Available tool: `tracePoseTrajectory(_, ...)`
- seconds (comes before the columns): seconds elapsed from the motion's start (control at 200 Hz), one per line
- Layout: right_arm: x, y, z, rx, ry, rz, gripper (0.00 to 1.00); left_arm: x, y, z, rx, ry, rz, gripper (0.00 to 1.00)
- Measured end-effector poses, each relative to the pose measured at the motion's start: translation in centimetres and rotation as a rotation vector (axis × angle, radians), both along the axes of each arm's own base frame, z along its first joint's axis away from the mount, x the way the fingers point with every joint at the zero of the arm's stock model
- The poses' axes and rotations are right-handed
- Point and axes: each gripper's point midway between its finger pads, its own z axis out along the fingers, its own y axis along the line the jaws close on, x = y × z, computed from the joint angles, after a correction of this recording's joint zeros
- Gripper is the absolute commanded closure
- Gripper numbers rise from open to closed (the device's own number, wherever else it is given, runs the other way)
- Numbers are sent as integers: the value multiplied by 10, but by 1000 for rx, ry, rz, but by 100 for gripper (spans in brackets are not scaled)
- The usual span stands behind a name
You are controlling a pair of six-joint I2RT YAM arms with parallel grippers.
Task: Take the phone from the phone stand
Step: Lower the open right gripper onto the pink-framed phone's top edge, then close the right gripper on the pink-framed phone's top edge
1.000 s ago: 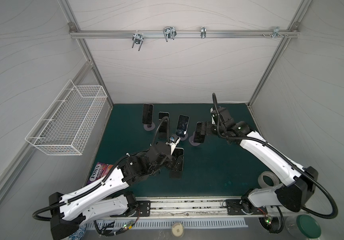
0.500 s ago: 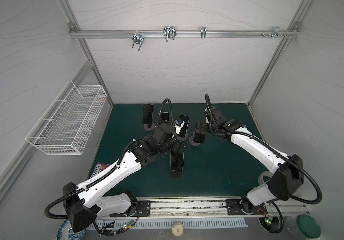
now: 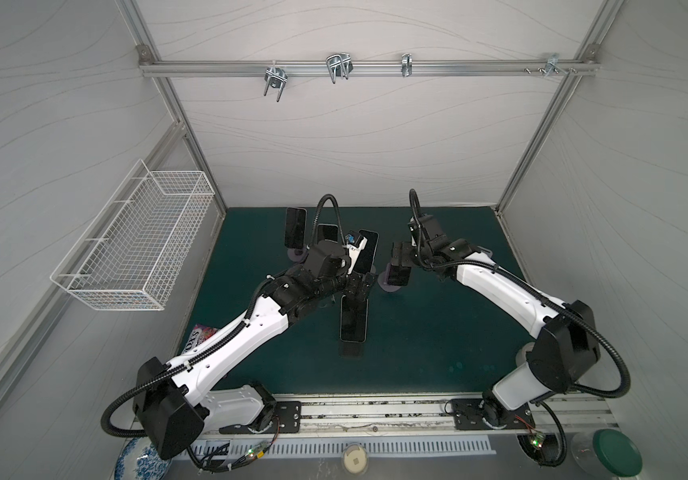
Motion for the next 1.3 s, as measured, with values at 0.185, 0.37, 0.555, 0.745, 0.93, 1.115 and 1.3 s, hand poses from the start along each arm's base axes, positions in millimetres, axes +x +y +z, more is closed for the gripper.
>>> tracePoseTrajectory(0.185, 6, 2, -13, -5, 20, -11, 3, 8, 14, 3, -60, 15, 41, 3)
tracePoseTrajectory(0.37, 11, 2, -19, 0, 25, -25, 3, 6, 11, 3, -87, 20, 19, 4)
tracePoseTrajectory(0.555, 14, 3, -26, 0, 33, -35, 3, 3, 8, 2, -94, 31, 2, 5)
tracePoseTrajectory(0.745, 18, 5, -32, -5, 43, -40, 5, 2, 7, 2, -104, 39, 0, 6)
tracePoseTrajectory(0.93, 19, 5, -33, -2, 44, -45, 6, 2, 7, 2, -110, 45, -1, 6)
tracePoseTrajectory(1.115, 23, 7, -38, -4, 47, -45, 7, 1, 7, 2, -111, 47, -2, 7)
tracePoseTrajectory(1.3, 27, 10, -42, -8, 52, -45, 8, 1, 6, 2, -113, 49, -5, 7)
